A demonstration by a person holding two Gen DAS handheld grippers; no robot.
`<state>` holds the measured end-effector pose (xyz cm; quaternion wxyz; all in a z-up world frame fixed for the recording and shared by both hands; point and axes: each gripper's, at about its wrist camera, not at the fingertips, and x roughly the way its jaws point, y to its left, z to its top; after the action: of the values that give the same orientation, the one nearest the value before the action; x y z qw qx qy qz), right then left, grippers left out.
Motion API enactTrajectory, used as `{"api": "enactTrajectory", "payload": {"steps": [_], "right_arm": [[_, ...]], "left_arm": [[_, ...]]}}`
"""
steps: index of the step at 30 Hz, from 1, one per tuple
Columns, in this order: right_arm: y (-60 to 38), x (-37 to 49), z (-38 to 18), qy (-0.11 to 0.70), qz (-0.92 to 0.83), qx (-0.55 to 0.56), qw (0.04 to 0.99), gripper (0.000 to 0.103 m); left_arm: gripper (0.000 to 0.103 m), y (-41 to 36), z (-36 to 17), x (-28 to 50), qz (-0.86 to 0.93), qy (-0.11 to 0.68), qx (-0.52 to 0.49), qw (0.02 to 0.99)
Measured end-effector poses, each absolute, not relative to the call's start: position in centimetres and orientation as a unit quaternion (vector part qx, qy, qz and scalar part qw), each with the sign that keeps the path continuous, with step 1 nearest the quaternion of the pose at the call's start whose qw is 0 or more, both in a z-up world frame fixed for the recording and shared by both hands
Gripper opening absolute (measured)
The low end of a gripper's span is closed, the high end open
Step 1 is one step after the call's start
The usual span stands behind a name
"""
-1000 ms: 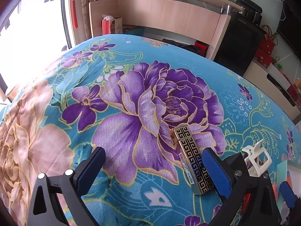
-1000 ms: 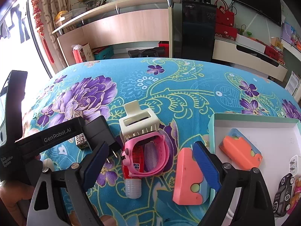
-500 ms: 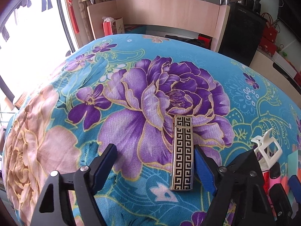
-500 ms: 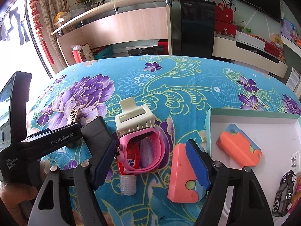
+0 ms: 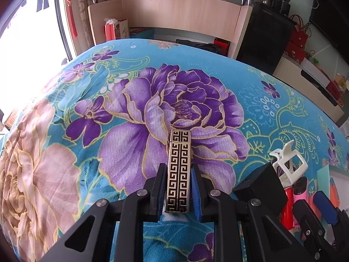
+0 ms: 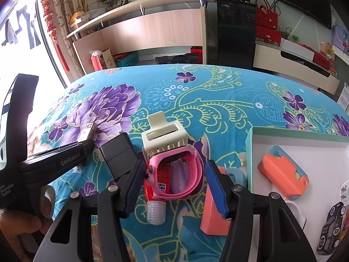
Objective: Organize rigid objects
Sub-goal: 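Grasp the black-and-gold patterned bar with the left gripper, then grasp the pink kids' watch with right while left holds the patterned bar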
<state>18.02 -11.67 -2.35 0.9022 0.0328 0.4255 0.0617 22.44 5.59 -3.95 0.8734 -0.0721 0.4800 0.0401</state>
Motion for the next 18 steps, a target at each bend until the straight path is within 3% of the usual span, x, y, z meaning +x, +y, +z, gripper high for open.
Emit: {"api": "enactTrajectory", "payload": {"steps": [10,12,16,18], "right_arm": [[-11.8,18.2,-3.0,0.434,0.066,0.04,0.898,0.049],[-11.6,18.2,-3.0,0.433,0.075,0.039,0.898,0.039],[-10.9,18.0,-2.9,0.43,0.086,0.025,0.898,0.03],[-10.7,17.9,-2.8,0.431,0.094,0.026,0.897,0.02]], "left_arm": [[0.023,5.2,-3.8,20.1,0.039,0.496,-0.066,0.865],[0.023,5.1,-3.8,20.0,0.04,0.496,-0.064,0.865],[0.023,5.1,-3.9,20.0,0.039,0.496,-0.069,0.865],[0.023,5.1,-3.8,20.0,0.04,0.497,-0.07,0.864]]}}
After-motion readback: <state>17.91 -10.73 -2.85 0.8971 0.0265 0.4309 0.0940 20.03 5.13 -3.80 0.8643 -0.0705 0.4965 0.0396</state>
